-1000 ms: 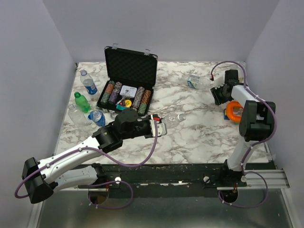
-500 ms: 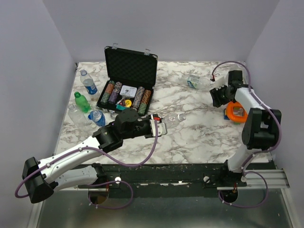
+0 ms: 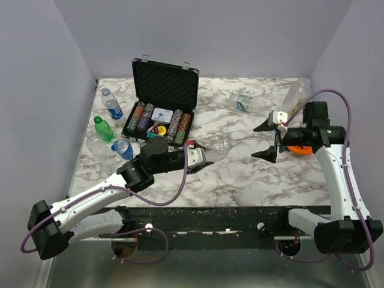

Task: Unscrew the bottle caps

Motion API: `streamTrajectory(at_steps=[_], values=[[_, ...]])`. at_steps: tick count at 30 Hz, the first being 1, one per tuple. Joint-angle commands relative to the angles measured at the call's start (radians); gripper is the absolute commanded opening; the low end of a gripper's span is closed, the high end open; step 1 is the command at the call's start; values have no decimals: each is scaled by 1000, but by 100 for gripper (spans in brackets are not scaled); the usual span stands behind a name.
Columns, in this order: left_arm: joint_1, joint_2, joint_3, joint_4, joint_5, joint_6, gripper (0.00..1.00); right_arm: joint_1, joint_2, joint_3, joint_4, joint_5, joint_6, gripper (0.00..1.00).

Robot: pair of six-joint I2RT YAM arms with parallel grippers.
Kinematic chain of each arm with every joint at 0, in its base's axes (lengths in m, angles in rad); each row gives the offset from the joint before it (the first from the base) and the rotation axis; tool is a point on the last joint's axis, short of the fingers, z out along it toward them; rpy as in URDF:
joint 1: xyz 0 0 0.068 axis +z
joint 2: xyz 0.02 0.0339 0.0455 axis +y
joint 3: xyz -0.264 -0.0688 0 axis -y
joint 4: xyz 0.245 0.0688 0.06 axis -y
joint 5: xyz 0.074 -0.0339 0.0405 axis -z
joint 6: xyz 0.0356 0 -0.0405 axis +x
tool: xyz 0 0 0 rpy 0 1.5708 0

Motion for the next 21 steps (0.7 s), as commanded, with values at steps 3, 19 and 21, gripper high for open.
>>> streamTrajectory(at_steps=[3,19,21], values=[[95,4,-51,303,221,-278,0,166,52,72,-349,-344,-320,100],[105,124,-26,346,314,-376,0,439,63,105,122,-184,357,99],[105,138,-14,325,314,-370,0,450,66,107,122,-158,357,97]])
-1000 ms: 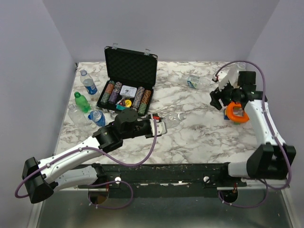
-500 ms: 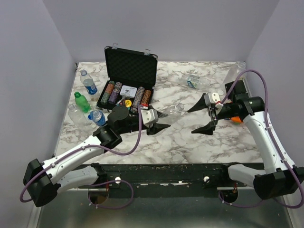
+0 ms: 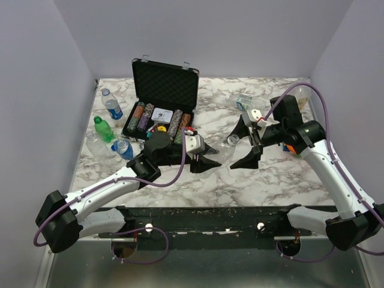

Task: Unscrew the bottle caps

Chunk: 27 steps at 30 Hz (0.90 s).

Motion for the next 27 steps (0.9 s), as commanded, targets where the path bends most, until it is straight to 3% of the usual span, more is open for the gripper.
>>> streamTrajectory(at_steps=[1,8,12,17,20,21,25,27], values=[[3,32,36,1,44,-13,0,30,4,24,32,48,54,97],[3,59,58,-39,38,-7,0,64,19,15,36,87,71,90],[3,58,61,-45,29,-2,0,76,33,17,43,108,89,79],[3,56,62,-54,10,1,0,79,42,29,24,134,86,43],[3,49,62,-55,-10,1,1,79,39,29,9,148,80,29],[3,44,62,-60,-17,4,9,79,36,29,6,150,80,26],[3,15,53,-60,-57,12,60,62,21,26,13,154,103,23],[3,-10,41,-62,-74,19,77,30,10,23,26,143,129,22]])
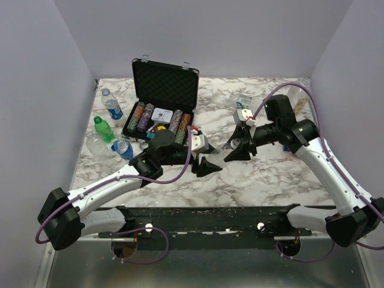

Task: Unscrew the bottle caps

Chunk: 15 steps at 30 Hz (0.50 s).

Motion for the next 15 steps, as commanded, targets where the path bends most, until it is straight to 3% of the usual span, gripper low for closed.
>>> streamTrajectory(at_steps=[1,5,9,15], values=[[6,-76,6,7,-94,22,83,-54,-35,14,-9,-1,58,22],[6,-151,-14,-20,-170,106,97,-149,-62,-1,-19,19,74,22],[5,-211,-16,-78,-291,188,99,-270,-62,9,-68,123,91,22],[5,-231,-11,-137,-512,259,99,-584,-15,80,-84,331,102,24]])
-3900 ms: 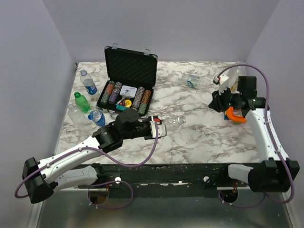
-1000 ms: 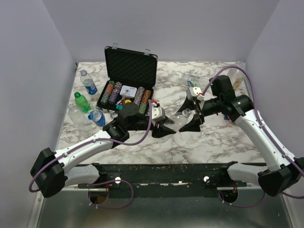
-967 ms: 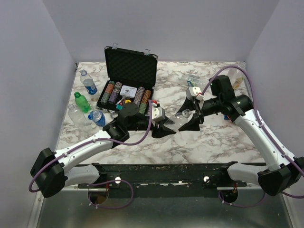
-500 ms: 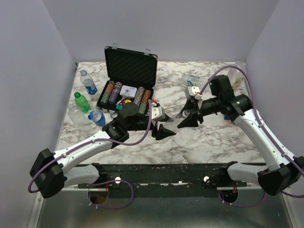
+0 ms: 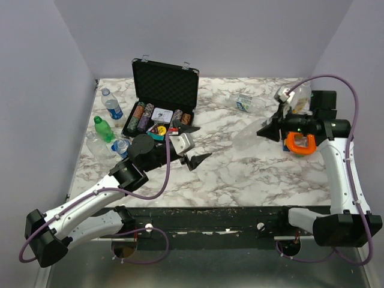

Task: Unscrew the bottle caps

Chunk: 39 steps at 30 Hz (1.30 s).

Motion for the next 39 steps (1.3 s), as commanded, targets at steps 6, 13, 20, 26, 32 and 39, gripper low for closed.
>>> streamTrajectory(at_steps=[6,13,20,26,32,39], values=[[-1,8,7,-82,-245,70,99,-341,159,202,28,376,0,25],[0,21,8,-84,-239,69,99,-406,333,325,80,481,-7,27],[0,19,11,-93,-239,79,99,-413,468,402,114,530,1,27],[0,19,10,-96,-233,85,99,-415,542,417,139,532,3,28],[0,19,10,-99,-234,90,99,-415,602,419,162,515,19,29],[0,22,10,-99,-231,92,99,-415,623,346,264,538,35,31]])
